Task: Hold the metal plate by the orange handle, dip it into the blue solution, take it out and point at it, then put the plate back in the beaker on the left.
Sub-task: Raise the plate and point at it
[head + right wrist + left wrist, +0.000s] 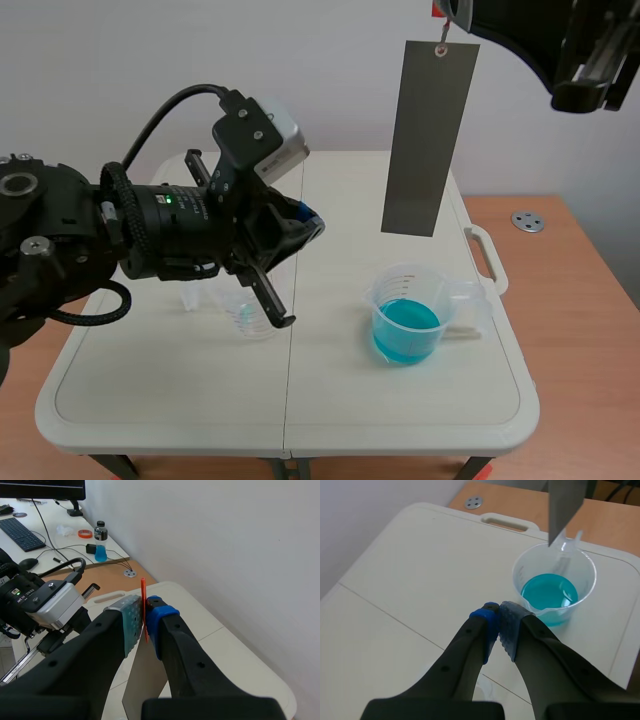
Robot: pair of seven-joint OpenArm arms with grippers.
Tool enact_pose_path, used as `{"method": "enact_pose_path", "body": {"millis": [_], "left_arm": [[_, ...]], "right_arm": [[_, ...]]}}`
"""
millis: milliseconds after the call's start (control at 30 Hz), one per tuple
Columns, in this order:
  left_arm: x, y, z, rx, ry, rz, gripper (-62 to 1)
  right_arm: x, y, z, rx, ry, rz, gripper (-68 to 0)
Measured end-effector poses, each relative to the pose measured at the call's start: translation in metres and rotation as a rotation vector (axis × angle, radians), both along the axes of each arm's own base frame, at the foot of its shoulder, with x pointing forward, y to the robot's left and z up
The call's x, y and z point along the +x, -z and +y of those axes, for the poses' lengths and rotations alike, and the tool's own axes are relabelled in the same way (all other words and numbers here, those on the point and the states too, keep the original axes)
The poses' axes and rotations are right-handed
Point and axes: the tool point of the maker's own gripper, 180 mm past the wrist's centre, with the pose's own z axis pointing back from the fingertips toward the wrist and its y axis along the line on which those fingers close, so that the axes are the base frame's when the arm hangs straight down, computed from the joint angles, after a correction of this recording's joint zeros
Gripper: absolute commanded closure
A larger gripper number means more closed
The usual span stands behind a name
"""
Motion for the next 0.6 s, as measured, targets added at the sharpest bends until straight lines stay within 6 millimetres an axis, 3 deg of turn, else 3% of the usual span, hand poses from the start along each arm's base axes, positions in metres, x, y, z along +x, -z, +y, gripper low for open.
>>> {"method": "enact_pose_path", "body": {"millis": [100,267,600], "left_arm": [[0.009,-0.001,0.012,-0.010,-0.075,-0.010,-1.8],[0.018,-0.017,0.056,-0.022,-0.241,-0.084,-1.8],[-0.006,-0.054,0.147,0.054,-0.436,-0.262,-1.8]], "right_arm": [[0.000,0.000,0.000,0.000,0.000,0.000,-1.3],[0.000,0.000,0.000,0.000,-0.001,0.000,-1.3],[0.000,0.000,0.000,0.001,0.000,0.000,-1.3]]}}
